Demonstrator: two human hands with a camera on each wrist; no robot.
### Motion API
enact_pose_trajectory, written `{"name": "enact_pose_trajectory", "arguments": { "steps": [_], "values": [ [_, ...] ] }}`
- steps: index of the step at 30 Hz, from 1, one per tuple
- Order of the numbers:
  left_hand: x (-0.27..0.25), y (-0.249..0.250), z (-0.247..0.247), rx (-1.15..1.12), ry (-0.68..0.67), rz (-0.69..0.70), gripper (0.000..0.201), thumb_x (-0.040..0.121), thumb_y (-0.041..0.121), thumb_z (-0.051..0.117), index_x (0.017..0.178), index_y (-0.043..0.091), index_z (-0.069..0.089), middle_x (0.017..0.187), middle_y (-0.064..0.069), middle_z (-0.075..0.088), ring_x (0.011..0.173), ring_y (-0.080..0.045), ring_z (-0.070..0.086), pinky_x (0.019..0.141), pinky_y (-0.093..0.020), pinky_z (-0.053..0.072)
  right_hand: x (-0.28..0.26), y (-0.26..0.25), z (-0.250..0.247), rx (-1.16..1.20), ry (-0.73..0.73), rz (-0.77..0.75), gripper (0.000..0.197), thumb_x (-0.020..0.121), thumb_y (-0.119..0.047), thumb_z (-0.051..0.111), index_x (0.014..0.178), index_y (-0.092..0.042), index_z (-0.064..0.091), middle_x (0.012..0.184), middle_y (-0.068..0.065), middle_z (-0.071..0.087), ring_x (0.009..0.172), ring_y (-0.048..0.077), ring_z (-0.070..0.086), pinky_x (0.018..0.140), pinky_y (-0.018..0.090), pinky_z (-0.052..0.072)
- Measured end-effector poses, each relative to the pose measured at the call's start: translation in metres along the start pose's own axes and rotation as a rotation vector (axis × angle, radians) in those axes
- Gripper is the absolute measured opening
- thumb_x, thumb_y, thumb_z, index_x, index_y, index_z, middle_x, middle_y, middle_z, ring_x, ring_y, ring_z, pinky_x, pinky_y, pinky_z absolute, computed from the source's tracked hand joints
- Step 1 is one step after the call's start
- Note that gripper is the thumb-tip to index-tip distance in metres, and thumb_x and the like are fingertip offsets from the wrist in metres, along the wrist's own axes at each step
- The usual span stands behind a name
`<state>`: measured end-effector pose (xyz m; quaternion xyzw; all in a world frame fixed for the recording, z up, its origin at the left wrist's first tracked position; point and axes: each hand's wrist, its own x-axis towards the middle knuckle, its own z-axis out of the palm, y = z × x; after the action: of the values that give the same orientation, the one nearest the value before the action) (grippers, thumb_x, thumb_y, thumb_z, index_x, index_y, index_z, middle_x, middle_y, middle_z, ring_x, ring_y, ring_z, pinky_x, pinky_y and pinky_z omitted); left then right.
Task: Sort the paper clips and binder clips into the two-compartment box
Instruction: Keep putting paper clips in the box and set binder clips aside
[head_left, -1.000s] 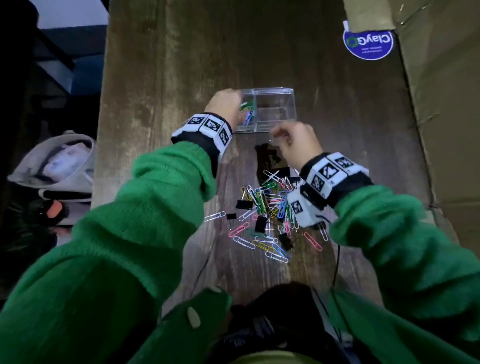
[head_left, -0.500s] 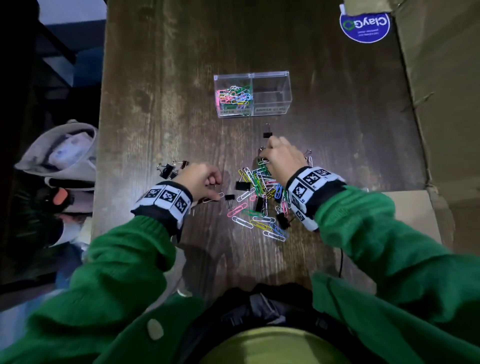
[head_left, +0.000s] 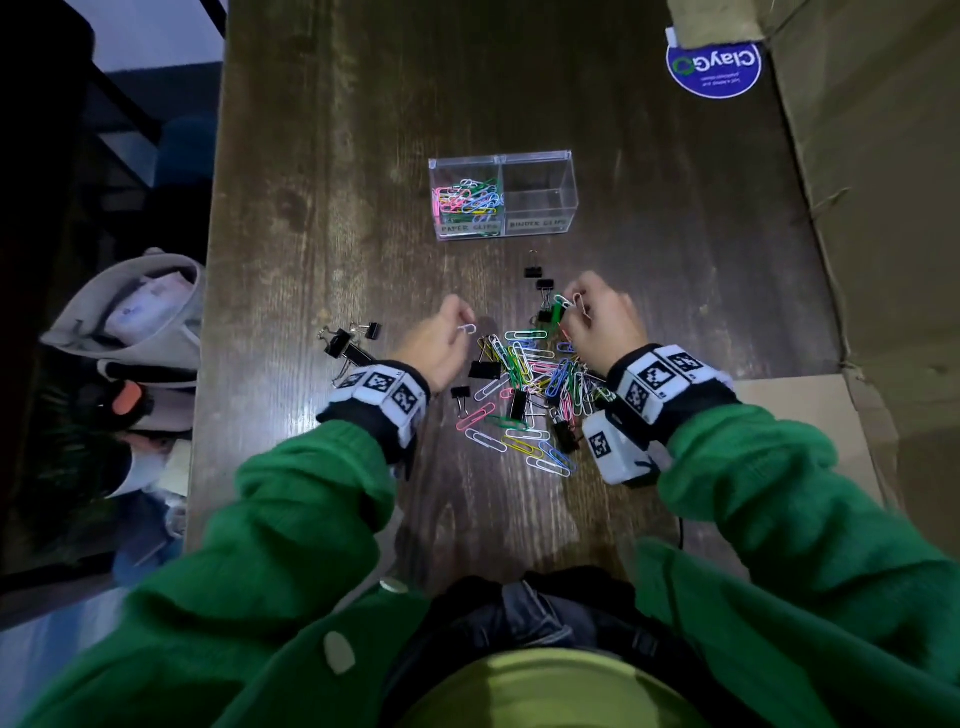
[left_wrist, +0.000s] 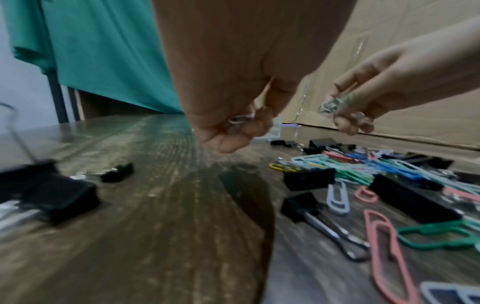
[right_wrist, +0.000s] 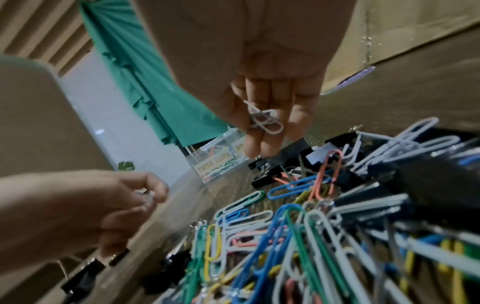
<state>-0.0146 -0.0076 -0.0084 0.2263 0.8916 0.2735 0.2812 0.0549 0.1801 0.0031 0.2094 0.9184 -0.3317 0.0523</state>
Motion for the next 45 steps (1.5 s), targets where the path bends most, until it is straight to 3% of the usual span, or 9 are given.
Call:
{"name": "enact_pose_trajectory", "arguments": {
  "steps": [3,5,11,15,20,28,33,39,45],
  "values": [
    [0.007,0.007,0.016,0.113,-0.044,-0.101,0.037,0.09,0.04,0.053,0.112,0.012,0.045,0.094,-0.006,0.059,0.084,-0.021,0.057,0.076,-0.033,0.045,-0.002,0.004,0.006,0.183,-0.058,0.035,0.03,0.089,0.005,0.043,0.113,-0.012,0.053,0.093,0.015,0.067,0.066,0.023,0.063,0.052,0.02,0.05],
    [0.009,0.003,0.022,0.146,-0.047,-0.132,0.042,0.085,0.04,0.061,0.112,0.012,0.046,0.101,-0.009,0.063,0.087,-0.021,0.058,0.075,-0.031,0.044,-0.002,0.007,0.01,0.171,-0.076,0.051,0.029,0.09,0.003,0.039,0.105,-0.012,0.06,0.081,0.01,0.063,0.047,0.012,0.047,0.038,0.011,0.035],
    [0.0,-0.021,-0.006,0.216,-0.029,-0.214,0.034,0.085,0.027,0.065,0.111,0.011,0.05,0.109,-0.013,0.065,0.099,-0.03,0.062,0.082,-0.036,0.047,-0.003,0.01,0.014,-0.17,-0.113,0.077,0.037,0.09,-0.042,0.048,0.082,-0.01,0.065,0.07,0.003,0.061,0.071,0.024,0.059,0.068,0.029,0.044],
    [0.002,-0.014,-0.016,0.283,0.013,0.001,0.02,0.088,0.02,0.058,0.106,0.012,0.056,0.107,-0.012,0.064,0.1,-0.028,0.06,0.076,-0.03,0.042,0.005,0.006,0.021,-0.3,-0.108,-0.085,0.017,0.09,-0.028,0.054,0.096,-0.017,0.066,0.108,0.003,0.067,0.099,0.027,0.063,0.078,0.034,0.048],
    [0.026,0.005,0.001,0.389,-0.163,0.231,0.037,0.083,0.021,0.064,0.118,0.019,0.053,0.12,-0.006,0.061,0.114,-0.025,0.055,0.095,-0.04,0.047,0.017,-0.008,0.026,-0.441,-0.214,-0.1,0.026,0.091,-0.024,0.055,0.117,-0.021,0.057,0.111,0.012,0.068,0.102,0.031,0.065,0.083,0.038,0.05],
    [0.043,0.004,0.008,0.36,-0.215,0.177,0.036,0.081,0.021,0.068,0.11,0.003,0.055,0.114,-0.017,0.059,0.11,-0.031,0.053,0.09,-0.034,0.038,0.019,-0.014,0.021,-0.451,-0.351,-0.064,0.018,0.09,-0.01,0.048,0.106,-0.008,0.058,0.107,0.016,0.066,0.098,0.034,0.063,0.081,0.037,0.048],
    [0.04,-0.009,0.01,0.413,-0.215,0.167,0.048,0.085,0.029,0.061,0.12,-0.002,0.05,0.124,-0.019,0.049,0.115,-0.034,0.048,0.099,-0.039,0.036,0.041,-0.037,-0.003,-0.275,-0.214,-0.024,0.011,0.09,-0.012,0.051,0.097,-0.009,0.06,0.086,0.004,0.058,0.078,0.025,0.057,0.08,0.035,0.053],
    [0.04,-0.014,0.006,0.324,-0.174,0.157,0.025,0.088,0.017,0.059,0.105,-0.001,0.059,0.113,-0.02,0.059,0.108,-0.034,0.055,0.092,-0.04,0.042,0.093,-0.094,-0.021,-0.21,0.005,-0.169,0.014,0.089,-0.012,0.051,0.099,-0.011,0.059,0.107,0.014,0.066,0.099,0.033,0.062,0.079,0.035,0.047],
    [0.042,-0.006,-0.031,0.19,0.021,0.102,0.015,0.093,0.019,0.052,0.1,0.006,0.056,0.1,-0.014,0.068,0.082,-0.023,0.061,0.073,-0.031,0.047,0.125,-0.109,-0.009,-0.163,-0.12,-0.211,0.038,0.088,-0.003,0.052,0.125,-0.011,0.05,0.121,0.013,0.061,0.11,0.03,0.059,0.091,0.036,0.048]
  ]
}}
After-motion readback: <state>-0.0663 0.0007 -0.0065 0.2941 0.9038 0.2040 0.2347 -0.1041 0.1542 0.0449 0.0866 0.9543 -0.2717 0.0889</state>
